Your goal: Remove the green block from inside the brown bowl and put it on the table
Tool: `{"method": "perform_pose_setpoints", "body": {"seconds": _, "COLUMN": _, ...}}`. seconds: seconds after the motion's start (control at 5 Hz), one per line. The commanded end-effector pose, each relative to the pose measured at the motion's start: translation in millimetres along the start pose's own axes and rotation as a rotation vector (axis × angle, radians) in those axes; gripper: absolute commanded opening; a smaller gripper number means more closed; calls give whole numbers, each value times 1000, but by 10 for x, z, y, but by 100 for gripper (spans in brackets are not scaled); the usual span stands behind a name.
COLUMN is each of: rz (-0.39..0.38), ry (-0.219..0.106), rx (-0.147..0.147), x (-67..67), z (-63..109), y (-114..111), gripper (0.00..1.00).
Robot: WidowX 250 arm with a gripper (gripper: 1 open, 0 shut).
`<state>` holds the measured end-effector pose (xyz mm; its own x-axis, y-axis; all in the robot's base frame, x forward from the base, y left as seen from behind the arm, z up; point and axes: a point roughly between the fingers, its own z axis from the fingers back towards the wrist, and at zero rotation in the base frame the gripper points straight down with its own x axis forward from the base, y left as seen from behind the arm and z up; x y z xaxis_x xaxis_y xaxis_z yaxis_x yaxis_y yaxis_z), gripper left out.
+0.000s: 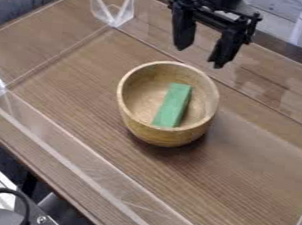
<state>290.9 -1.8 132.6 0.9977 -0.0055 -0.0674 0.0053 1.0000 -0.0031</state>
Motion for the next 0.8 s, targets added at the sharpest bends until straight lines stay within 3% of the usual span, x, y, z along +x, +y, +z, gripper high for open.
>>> {"method": "perform_pose_setpoints", "body": {"seconds": 0.0, "rz": 4, "ry": 20, "rx": 5, "x": -44, "z": -126, "y": 26, "gripper": 100}}
{"method": "perform_pose_setpoints", "body": {"seconds": 0.2, "rz": 24, "ry": 14, "rx": -2, "x": -312, "z": -312, "y": 92, "gripper": 100}}
{"method": "perform_pose_setpoints", "body": {"seconds": 0.6, "rz": -4, "ry": 49, "rx": -70, "x": -400, "z": -283, "y": 384, "gripper": 100}}
